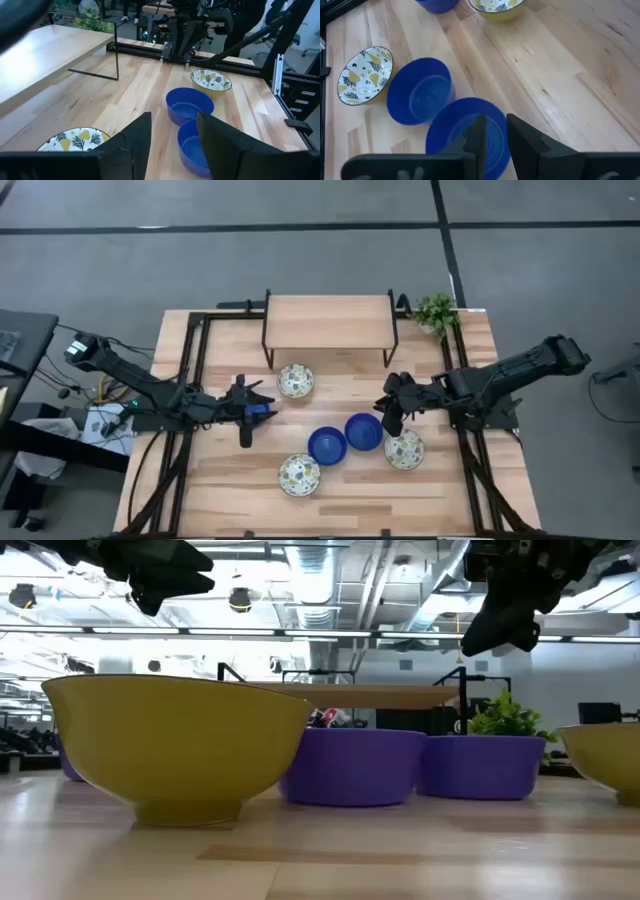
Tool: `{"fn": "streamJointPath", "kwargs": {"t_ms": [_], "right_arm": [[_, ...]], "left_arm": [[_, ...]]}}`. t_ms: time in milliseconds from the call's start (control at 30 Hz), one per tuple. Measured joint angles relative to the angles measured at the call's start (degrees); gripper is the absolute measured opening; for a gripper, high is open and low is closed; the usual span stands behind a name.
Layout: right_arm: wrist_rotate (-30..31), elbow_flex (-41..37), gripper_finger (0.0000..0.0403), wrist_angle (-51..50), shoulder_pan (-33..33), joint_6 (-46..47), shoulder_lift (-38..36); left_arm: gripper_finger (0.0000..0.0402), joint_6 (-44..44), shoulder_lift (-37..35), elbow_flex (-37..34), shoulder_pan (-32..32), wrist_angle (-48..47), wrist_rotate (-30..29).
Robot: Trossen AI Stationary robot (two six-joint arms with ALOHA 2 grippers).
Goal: Pick & Place Mini bowls
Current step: Put the right white patterned bowl on the shelf
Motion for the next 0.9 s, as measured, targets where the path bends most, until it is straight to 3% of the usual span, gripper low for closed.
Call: {"fn": "streamJointPath", "kwargs": {"t_ms": [900], "right_arm": [[-0.1, 0.0, 0.0063, -2.6, -0.3, 0.0, 0.0]], "left_arm": [[0.0157, -1.0, 0.0, 0.0, 0.0, 0.3, -0.2]]}}
